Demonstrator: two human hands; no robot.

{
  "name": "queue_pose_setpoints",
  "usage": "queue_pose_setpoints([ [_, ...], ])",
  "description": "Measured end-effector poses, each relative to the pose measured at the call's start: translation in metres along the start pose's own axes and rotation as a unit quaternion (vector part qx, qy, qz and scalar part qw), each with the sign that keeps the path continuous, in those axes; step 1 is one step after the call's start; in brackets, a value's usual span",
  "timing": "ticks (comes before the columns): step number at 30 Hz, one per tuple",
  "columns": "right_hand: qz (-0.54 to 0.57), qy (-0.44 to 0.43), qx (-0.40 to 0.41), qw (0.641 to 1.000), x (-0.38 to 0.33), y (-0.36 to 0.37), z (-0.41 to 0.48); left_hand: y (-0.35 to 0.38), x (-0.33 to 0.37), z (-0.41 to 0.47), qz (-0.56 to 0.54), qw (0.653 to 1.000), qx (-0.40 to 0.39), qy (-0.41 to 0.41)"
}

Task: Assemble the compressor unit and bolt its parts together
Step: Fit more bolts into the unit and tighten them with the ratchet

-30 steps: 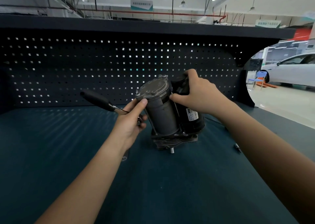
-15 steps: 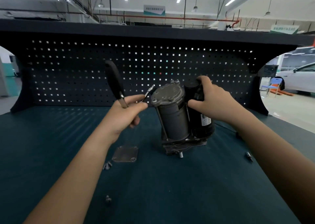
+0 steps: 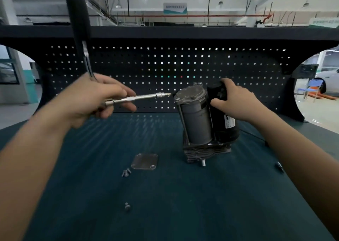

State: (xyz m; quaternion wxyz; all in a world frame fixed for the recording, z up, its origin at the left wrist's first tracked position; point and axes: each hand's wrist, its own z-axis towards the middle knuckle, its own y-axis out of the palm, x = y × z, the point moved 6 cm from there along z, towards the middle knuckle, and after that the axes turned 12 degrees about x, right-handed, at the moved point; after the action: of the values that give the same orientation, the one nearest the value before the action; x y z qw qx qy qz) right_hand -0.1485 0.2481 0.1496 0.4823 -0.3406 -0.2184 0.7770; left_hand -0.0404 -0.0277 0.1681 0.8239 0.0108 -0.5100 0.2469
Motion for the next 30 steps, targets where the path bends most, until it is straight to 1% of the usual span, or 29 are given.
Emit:
queue_pose_setpoints([
  [3,-0.010,-0.009,0.010,1.000,-0.002,-0.003,-0.006,-0.007,0.027,0.010,0.034,0.999,-0.016,0.024],
  [6,-0.005,-0.018,0.014,1.000,-0.006,-0.007,-0.012,-0.005,0.043,0.017,0.085,0.995,-0.048,0.025],
  [9,0.001,-0.026,0.014,1.000,-0.010,-0.010,-0.017,0.000,0.048,0.020,0.131,0.989,-0.074,0.011],
  [15,-0.006,-0.037,0.014,0.999,-0.015,-0.014,-0.023,0.010,0.048,0.020,0.186,0.978,-0.096,0.007],
  [17,-0.006,-0.038,0.015,0.999,-0.015,-0.014,-0.023,0.011,0.049,0.020,0.195,0.976,-0.094,0.007],
  [21,-0.006,-0.038,0.015,0.999,-0.015,-0.014,-0.023,0.008,0.051,0.024,0.175,0.981,-0.081,0.015],
  [25,-0.007,-0.037,0.016,0.999,-0.014,-0.014,-0.022,0.009,0.047,0.028,0.189,0.977,-0.095,0.021],
  [28,-0.006,-0.036,0.018,0.999,-0.014,-0.013,-0.022,0.009,0.050,0.030,0.225,0.967,-0.119,0.030],
  [30,-0.007,-0.040,0.020,0.999,-0.015,-0.013,-0.022,0.012,0.058,0.033,0.272,0.951,-0.141,0.053],
])
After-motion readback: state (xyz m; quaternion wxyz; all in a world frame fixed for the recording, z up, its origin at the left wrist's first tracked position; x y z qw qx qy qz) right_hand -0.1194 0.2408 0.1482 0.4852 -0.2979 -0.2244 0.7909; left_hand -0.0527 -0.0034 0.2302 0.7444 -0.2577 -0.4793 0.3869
